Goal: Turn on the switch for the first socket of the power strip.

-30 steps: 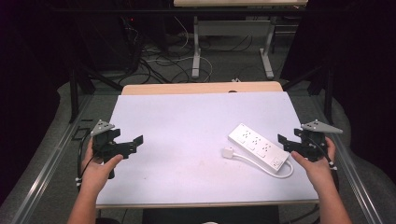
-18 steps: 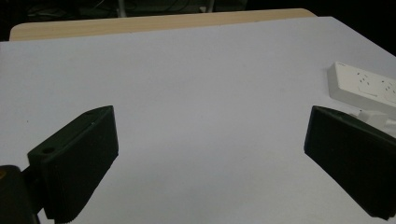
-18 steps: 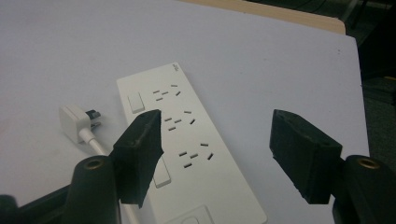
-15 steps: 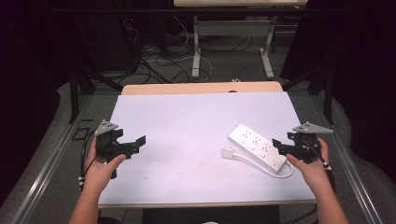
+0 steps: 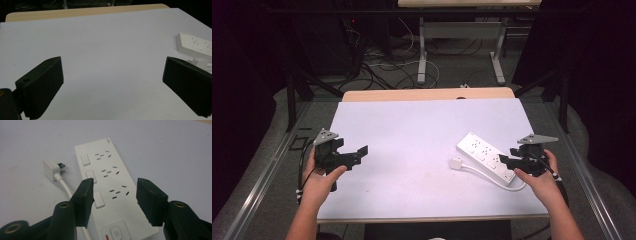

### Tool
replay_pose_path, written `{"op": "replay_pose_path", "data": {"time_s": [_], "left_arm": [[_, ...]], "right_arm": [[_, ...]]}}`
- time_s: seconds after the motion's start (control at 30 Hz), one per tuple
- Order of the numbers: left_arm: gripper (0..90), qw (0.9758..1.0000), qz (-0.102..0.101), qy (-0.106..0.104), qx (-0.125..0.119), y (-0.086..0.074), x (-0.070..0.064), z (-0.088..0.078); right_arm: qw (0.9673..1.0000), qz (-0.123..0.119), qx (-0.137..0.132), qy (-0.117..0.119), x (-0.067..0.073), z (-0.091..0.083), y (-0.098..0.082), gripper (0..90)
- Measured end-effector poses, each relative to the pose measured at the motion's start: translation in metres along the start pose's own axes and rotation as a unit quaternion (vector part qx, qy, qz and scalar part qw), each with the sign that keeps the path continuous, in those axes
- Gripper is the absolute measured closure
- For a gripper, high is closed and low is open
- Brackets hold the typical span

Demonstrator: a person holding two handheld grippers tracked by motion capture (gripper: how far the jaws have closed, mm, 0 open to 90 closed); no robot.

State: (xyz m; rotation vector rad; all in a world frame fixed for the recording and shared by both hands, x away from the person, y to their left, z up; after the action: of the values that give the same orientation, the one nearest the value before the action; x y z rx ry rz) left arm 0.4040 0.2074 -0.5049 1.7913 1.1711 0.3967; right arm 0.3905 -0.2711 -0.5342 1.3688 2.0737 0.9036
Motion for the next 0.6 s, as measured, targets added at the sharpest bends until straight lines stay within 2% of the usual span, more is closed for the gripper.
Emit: {"op": "replay_pose_path", "data": {"time_s": [0.2, 0.33, 0.53, 0.6], "left_arm": [[3.3, 1.0000, 0.000, 0.000, 0.000, 0.000, 0.000, 0.000], [3.4, 1.0000, 0.001, 0.001, -0.001, 0.000, 0.000, 0.001], [3.7, 1.0000, 0.000, 0.003, -0.001, -0.001, 0.001, 0.001], [3.8, 1.0000, -0.001, 0.003, -0.002, -0.001, 0.001, 0.001]], "right_arm": [[0.9999, -0.003, 0.015, 0.008, 0.004, 0.004, -0.004, 56.9], [0.9993, 0.004, 0.030, 0.021, 0.008, 0.008, -0.009, 64.3], [0.9988, 0.002, 0.042, 0.026, 0.011, 0.015, -0.013, 70.6], [0.9985, 0.013, 0.045, 0.026, 0.011, 0.017, -0.015, 71.5]]}}
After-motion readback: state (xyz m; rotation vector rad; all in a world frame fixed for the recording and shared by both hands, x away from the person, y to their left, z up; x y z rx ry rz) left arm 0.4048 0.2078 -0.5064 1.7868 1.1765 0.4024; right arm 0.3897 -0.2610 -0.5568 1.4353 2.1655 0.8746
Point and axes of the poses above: each handheld gripper's, and its own axes: z roughly forward along the jaws, y roughly out of its top, x roughly to its left, the point moved 9 cm from there along z, roughly forward along the jaws, and after that the axes turned 5 degrees about -y, right-handed, at the moved point
